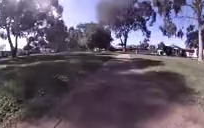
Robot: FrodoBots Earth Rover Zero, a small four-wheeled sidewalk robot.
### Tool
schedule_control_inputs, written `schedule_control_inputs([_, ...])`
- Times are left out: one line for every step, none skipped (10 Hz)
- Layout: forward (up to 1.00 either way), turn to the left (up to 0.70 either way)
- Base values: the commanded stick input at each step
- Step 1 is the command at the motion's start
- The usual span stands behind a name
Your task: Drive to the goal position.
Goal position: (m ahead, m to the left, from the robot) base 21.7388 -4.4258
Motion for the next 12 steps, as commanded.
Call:
schedule_control_inputs([0.68, -0.02])
schedule_control_inputs([0.68, -0.13])
schedule_control_inputs([0.68, -0.25])
schedule_control_inputs([0.68, -0.34])
schedule_control_inputs([0.68, -0.32])
schedule_control_inputs([0.68, -0.3])
schedule_control_inputs([0.68, 0.0])
schedule_control_inputs([0.68, 0.0])
schedule_control_inputs([0.68, 0.0])
schedule_control_inputs([0.68, -0.03])
schedule_control_inputs([0.68, -0.09])
schedule_control_inputs([0.68, -0.15])
